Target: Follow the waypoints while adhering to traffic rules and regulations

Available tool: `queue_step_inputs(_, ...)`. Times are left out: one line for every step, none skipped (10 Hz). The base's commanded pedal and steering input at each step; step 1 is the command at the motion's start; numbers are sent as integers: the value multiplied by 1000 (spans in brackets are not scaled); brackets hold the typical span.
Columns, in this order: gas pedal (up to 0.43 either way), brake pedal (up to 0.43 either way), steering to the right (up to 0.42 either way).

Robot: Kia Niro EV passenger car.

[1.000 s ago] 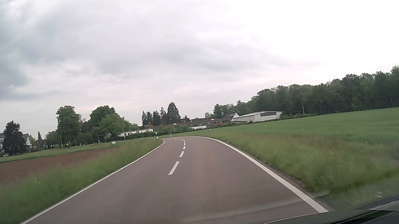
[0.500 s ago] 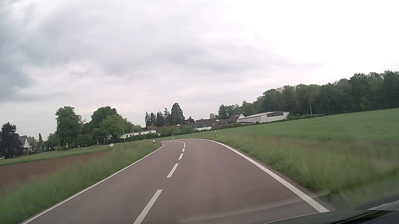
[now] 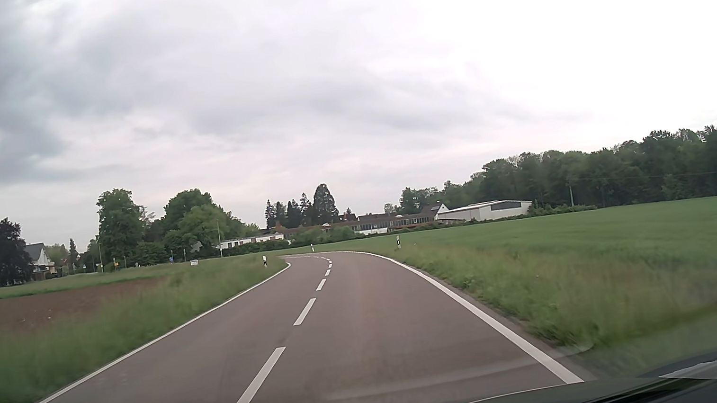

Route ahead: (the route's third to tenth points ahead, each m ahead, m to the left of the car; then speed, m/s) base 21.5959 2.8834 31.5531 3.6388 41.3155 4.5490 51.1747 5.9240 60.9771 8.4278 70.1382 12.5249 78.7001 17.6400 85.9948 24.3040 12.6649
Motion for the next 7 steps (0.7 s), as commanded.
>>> queue_step_inputs(59, 0, -10)
queue_step_inputs(59, 0, -11)
queue_step_inputs(47, 0, -12)
queue_step_inputs(28, 0, -12)
queue_step_inputs(0, 0, -12)
queue_step_inputs(0, 0, -12)
queue_step_inputs(0, 0, -13)
